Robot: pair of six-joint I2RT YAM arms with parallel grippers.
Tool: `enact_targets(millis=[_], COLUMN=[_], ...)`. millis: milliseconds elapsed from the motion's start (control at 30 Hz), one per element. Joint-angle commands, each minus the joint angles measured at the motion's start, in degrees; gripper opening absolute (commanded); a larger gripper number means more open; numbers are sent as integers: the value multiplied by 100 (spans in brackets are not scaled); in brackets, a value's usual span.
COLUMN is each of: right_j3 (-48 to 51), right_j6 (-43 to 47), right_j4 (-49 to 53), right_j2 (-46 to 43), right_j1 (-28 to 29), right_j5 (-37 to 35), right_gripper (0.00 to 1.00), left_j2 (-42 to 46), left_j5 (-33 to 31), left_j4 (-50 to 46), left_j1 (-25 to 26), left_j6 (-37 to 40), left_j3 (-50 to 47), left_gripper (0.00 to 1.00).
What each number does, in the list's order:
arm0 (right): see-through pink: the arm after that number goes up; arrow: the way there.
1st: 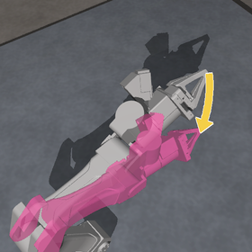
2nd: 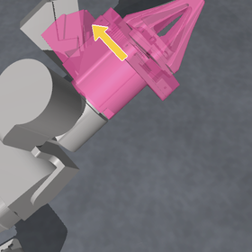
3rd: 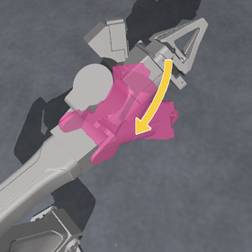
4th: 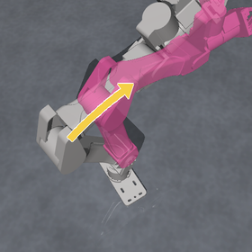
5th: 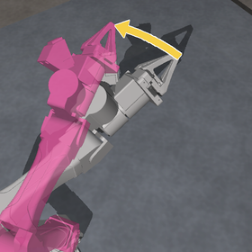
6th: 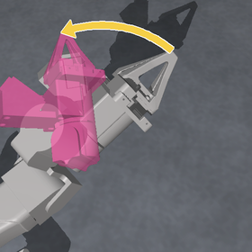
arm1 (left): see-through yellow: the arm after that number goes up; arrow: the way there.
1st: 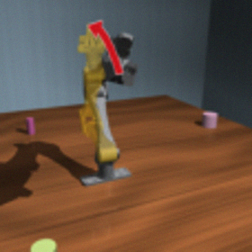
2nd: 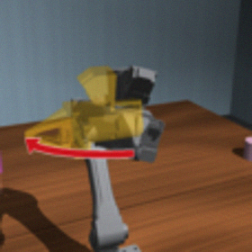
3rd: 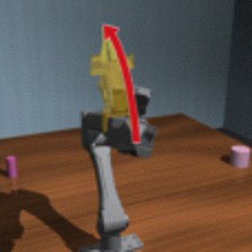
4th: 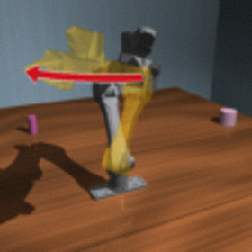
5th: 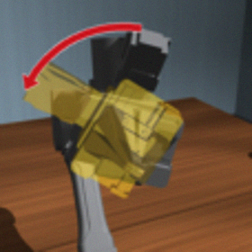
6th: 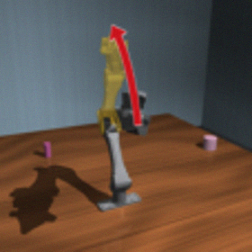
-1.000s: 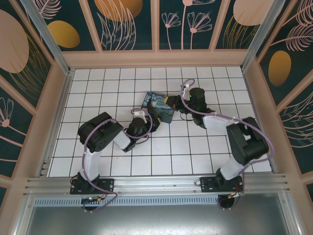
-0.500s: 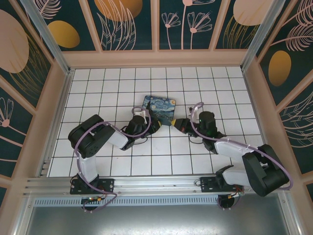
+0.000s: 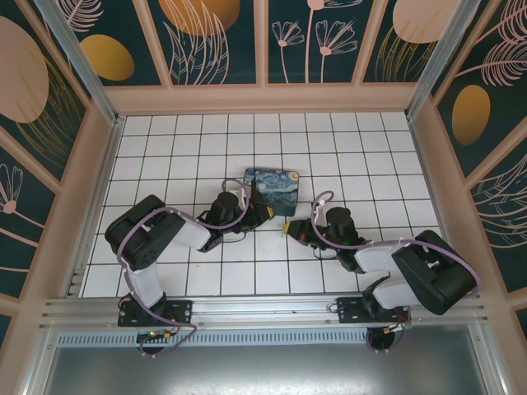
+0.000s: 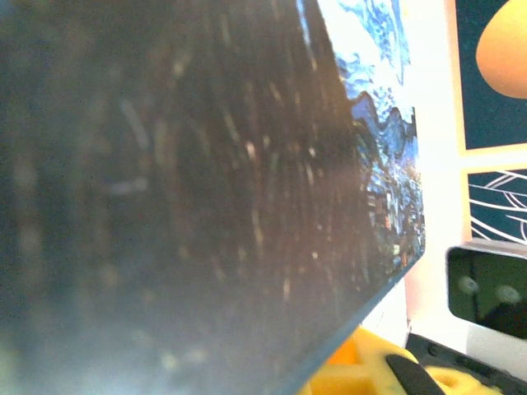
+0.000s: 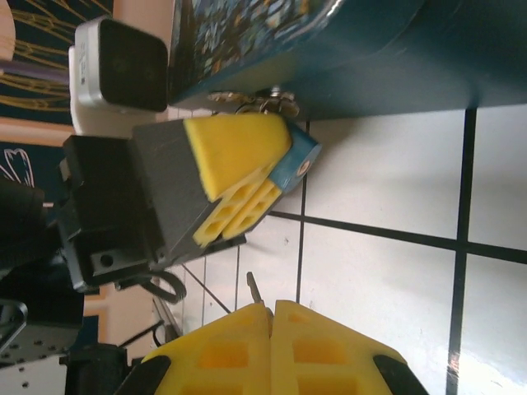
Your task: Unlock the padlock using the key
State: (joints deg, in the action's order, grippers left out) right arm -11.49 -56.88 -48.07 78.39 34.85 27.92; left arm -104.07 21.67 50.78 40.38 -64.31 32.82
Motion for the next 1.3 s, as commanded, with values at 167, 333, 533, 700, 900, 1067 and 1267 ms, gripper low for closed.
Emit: enact_targets(millis=[167, 333, 533, 700, 900, 1067, 1267], right_j3=[177, 222, 196, 92, 86, 15, -69], right_j6=[-896, -1214, -1333, -1245, -1517, -1722, -1844], right_j4=[-859, -967, -777, -587, -1037, -1519, -1793], right_j2=[308, 311, 115, 51, 335, 763, 1039], right_j1=[97, 173, 359, 408, 408, 408, 408], right_j5=[-560, -845, -1223, -1281, -1250, -1127, -1096], right_gripper=[0, 0, 0, 0, 0, 0, 0], left_j2=[300, 275, 180, 102, 19, 27, -6], left_j5=[244, 270, 284, 309, 294, 274, 250], left_j4=[611, 975, 1390, 1609, 1824, 1837, 1817], left_j1=[-33, -30, -37, -33, -31, -32, -39], left_j6=[-607, -868, -1158, -1297, -1430, -1435, -1409], left_j3=[-245, -385, -486, -511, -548, -566, -584], left_gripper=[0, 0, 0, 0, 0, 0, 0])
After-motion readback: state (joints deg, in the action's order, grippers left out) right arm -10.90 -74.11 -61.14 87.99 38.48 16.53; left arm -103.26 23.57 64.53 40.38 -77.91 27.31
